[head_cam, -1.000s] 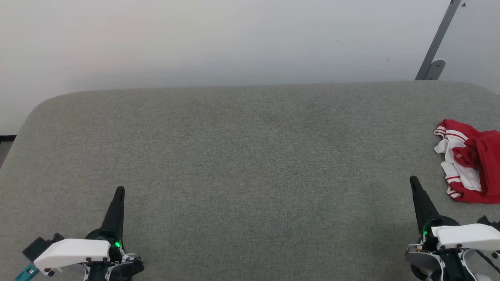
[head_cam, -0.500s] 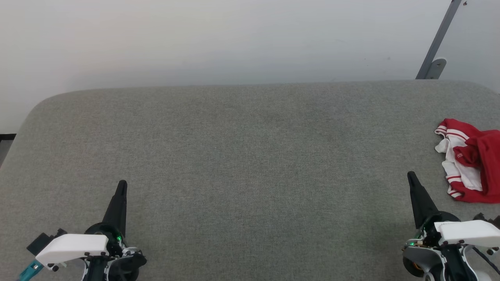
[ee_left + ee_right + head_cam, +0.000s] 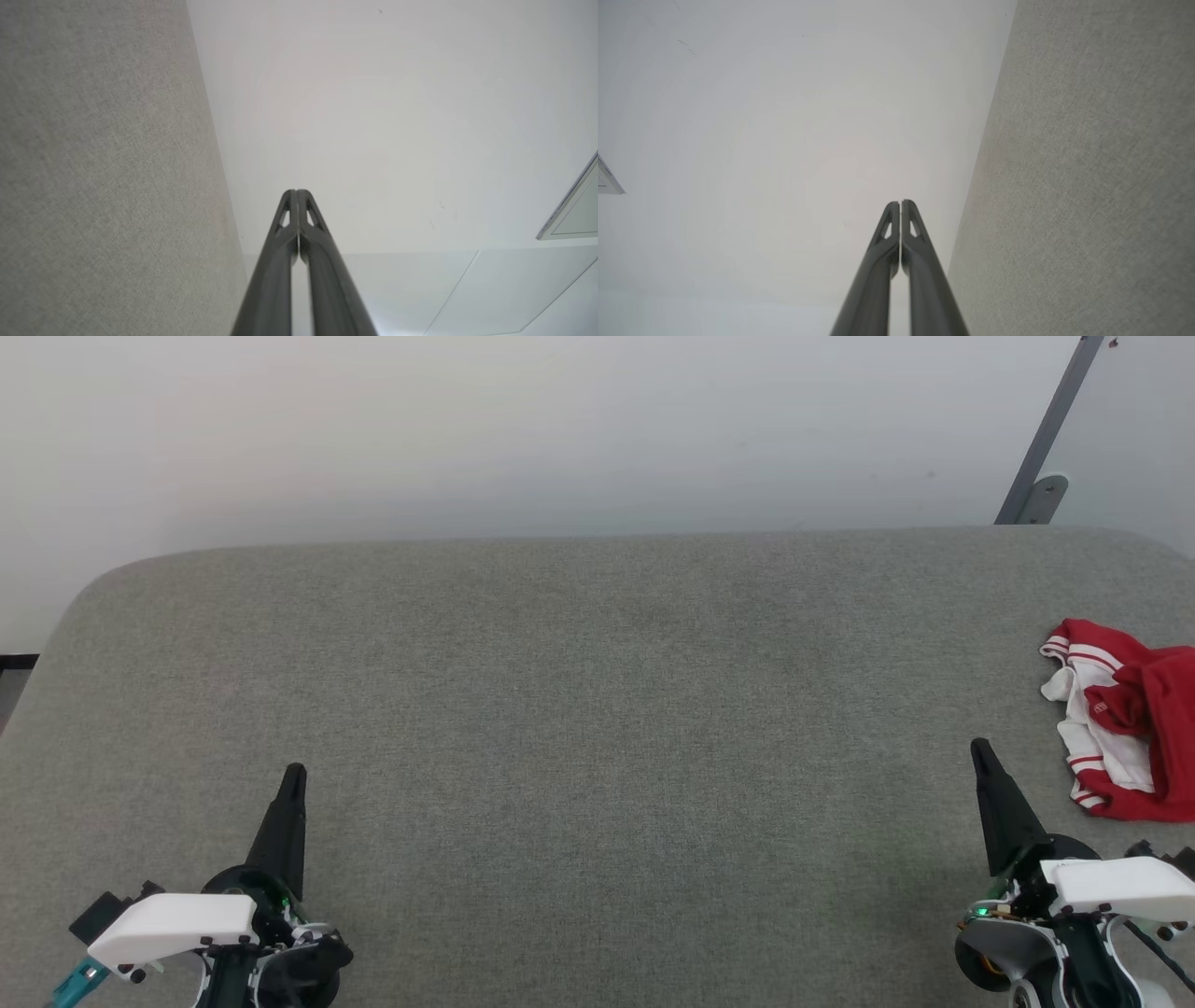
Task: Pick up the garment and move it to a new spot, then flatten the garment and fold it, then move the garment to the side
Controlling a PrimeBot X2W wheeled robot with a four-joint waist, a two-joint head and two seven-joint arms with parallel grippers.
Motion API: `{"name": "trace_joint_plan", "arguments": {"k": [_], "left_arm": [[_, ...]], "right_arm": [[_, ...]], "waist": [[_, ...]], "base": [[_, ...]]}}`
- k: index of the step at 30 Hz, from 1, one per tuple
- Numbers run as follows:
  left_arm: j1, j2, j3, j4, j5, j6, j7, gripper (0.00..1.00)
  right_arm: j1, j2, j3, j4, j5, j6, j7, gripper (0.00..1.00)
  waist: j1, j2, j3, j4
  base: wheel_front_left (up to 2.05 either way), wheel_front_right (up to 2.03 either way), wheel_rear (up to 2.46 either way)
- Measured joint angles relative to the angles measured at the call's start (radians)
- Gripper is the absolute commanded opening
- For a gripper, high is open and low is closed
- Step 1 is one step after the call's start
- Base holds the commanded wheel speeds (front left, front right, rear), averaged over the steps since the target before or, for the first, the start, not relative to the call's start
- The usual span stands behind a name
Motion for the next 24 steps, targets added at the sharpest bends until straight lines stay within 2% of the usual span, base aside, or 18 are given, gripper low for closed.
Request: {"name": "trace_joint_plan", "arguments": {"k": [24], "left_arm": [[0.000,-0.001,0.001,0.000,0.000,0.000,0.002,0.00]], "right_arm": [[0.000,0.000,0.000,0.000,0.000,0.000,0.000,0.00]], "waist": [[0.0000,0.0000,0.000,0.000]], "base": [[0.00,0.00,0.00]]}}
